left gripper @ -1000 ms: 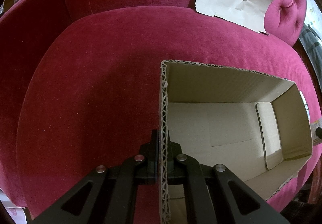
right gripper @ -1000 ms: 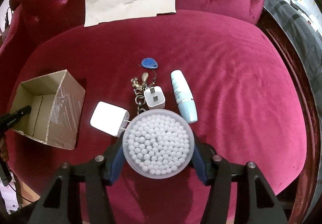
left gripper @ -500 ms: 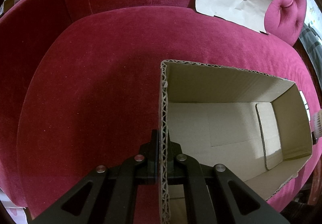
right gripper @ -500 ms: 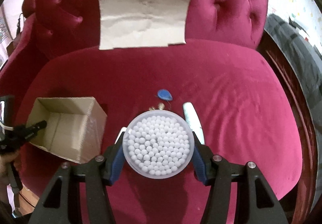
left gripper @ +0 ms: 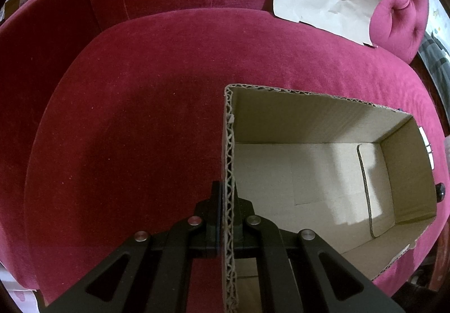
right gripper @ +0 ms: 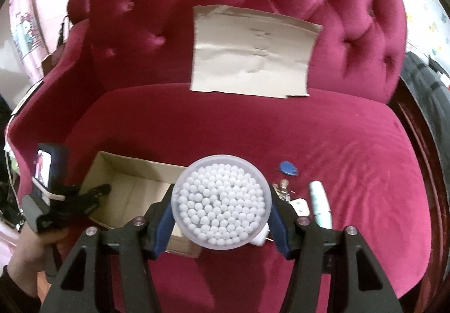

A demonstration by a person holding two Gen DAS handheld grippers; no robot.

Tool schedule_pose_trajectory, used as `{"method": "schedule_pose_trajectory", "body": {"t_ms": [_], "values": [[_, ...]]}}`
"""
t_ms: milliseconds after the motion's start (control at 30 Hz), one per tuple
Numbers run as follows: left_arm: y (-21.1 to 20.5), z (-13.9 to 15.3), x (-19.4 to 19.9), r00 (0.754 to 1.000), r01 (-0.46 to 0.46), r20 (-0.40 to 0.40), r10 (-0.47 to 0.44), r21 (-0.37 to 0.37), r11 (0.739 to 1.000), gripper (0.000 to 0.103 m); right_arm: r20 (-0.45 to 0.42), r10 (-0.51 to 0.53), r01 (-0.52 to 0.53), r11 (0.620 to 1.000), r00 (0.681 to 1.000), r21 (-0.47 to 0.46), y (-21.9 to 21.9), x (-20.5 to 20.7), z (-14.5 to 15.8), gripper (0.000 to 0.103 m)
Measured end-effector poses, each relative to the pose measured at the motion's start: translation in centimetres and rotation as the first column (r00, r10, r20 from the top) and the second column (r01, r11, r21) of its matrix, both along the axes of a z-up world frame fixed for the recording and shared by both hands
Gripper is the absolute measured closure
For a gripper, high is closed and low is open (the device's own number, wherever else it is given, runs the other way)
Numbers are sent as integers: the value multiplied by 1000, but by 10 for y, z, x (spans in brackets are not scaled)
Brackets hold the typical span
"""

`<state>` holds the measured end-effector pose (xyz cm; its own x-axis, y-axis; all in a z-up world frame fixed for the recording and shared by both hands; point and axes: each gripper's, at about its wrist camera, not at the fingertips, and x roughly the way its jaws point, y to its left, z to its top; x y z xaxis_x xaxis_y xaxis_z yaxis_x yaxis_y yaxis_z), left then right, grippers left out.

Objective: Organize rigid objects
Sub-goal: 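Carry the cotton-swab tub into the box and open the right gripper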

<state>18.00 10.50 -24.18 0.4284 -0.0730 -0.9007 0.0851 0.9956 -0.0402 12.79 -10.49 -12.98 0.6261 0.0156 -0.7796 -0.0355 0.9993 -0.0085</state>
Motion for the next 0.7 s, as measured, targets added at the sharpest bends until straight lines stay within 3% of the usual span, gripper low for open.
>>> {"method": "schedule_pose_trajectory", "body": {"t_ms": [700], "values": [[4,-1,-2,1000,-5,3,5,-16,1000,100,-104,231,-227,973,967,49,88,54,-36,41]]}}
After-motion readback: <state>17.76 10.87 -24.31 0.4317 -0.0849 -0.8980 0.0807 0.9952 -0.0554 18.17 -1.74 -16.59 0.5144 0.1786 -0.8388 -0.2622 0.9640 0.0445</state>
